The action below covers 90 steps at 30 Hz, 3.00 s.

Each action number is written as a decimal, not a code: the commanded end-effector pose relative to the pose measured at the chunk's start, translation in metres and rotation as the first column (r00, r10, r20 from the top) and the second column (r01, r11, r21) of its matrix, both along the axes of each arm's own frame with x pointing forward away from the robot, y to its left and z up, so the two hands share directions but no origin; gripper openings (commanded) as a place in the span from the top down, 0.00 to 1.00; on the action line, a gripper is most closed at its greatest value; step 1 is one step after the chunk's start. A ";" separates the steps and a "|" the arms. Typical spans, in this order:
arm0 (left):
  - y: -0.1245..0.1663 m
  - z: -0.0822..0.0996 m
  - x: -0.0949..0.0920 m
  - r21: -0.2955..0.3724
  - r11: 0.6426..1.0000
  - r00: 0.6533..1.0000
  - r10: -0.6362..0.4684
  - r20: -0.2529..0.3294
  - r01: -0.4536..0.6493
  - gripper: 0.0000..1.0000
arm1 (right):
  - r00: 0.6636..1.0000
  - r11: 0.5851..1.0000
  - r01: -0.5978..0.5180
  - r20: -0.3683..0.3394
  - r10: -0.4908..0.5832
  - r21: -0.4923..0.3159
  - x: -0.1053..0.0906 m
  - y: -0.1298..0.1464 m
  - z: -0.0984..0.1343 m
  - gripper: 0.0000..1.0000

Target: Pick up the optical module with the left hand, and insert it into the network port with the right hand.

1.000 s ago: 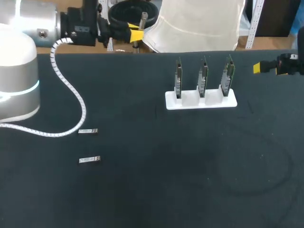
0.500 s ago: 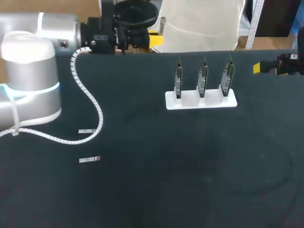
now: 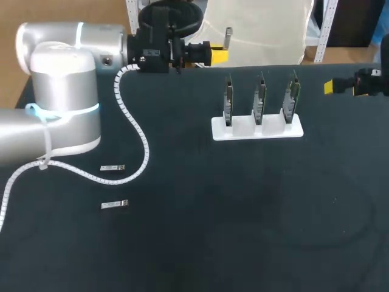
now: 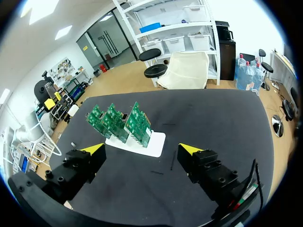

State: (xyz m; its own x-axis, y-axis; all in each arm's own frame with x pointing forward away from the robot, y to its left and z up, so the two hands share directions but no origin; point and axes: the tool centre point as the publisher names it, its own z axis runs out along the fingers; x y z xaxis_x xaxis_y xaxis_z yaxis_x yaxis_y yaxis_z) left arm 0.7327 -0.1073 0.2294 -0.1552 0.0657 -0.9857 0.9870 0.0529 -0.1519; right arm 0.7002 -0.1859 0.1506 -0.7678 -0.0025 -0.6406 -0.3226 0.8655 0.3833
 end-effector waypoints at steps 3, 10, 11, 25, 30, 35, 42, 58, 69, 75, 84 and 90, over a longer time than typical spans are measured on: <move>-0.003 -0.011 0.006 -0.030 0.999 0.999 -0.019 0.026 0.020 1.00 | 1.000 1.000 0.004 0.001 -0.004 -0.003 -0.001 0.001 0.000 0.00; -0.002 -0.017 0.012 -0.055 0.998 0.999 -0.011 0.039 0.014 1.00 | 1.000 1.000 0.004 0.001 -0.004 -0.003 -0.001 0.001 0.000 0.00; -0.003 -0.018 0.013 -0.056 0.998 0.999 -0.013 0.039 0.015 1.00 | 1.000 1.000 0.004 0.001 -0.004 -0.003 -0.001 0.001 0.000 0.00; -0.023 -0.026 0.022 -0.032 0.999 0.999 -0.024 0.031 0.025 1.00 | 1.000 1.000 0.004 0.001 -0.004 -0.003 -0.001 0.001 0.000 0.00; -0.025 -0.030 0.025 -0.026 1.000 1.000 -0.016 0.021 0.017 1.00 | 1.000 1.000 0.004 0.001 -0.004 -0.003 -0.001 0.001 0.000 0.00; -0.025 -0.034 0.027 -0.022 1.000 1.000 -0.006 0.026 0.007 1.00 | 1.000 1.000 0.004 0.001 -0.004 -0.003 -0.001 0.001 0.000 0.00; -0.019 -0.040 0.025 -0.011 1.000 1.000 0.008 0.023 -0.007 1.00 | 1.000 1.000 0.004 0.001 -0.004 -0.003 -0.001 0.001 0.000 0.00; -0.016 -0.048 0.023 -0.006 1.000 1.000 0.025 -0.006 -0.025 1.00 | 1.000 1.000 0.004 0.001 -0.004 -0.003 -0.001 0.001 0.000 0.00; -0.016 -0.048 0.023 -0.006 1.000 1.000 0.025 -0.006 -0.025 1.00 | 0.998 0.998 -0.061 0.014 0.061 -0.012 0.005 -0.001 0.004 0.00; -0.016 -0.048 0.023 -0.006 1.000 1.000 0.025 -0.006 -0.025 1.00 | 0.959 0.958 -0.283 0.015 0.284 -0.033 0.029 -0.008 0.015 0.00; -0.016 -0.048 0.023 -0.006 1.000 1.000 0.025 -0.006 -0.025 1.00 | 0.780 0.781 -0.623 0.026 0.625 -0.047 0.065 0.014 0.038 0.00; -0.016 -0.048 0.023 -0.006 1.000 1.000 0.025 -0.006 -0.025 1.00 | 0.636 0.636 -0.769 0.025 0.771 -0.059 0.074 0.049 0.042 0.00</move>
State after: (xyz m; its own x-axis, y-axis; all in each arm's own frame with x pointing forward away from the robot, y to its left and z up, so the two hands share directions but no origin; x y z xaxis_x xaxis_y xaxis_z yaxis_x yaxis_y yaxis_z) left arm 0.7579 -0.1238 0.1821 -0.1645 0.0595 -0.9846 0.9846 0.0692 -0.1603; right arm 0.7529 -0.1515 0.1910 -0.5446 -0.5081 -0.6673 -0.7561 0.6418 0.1284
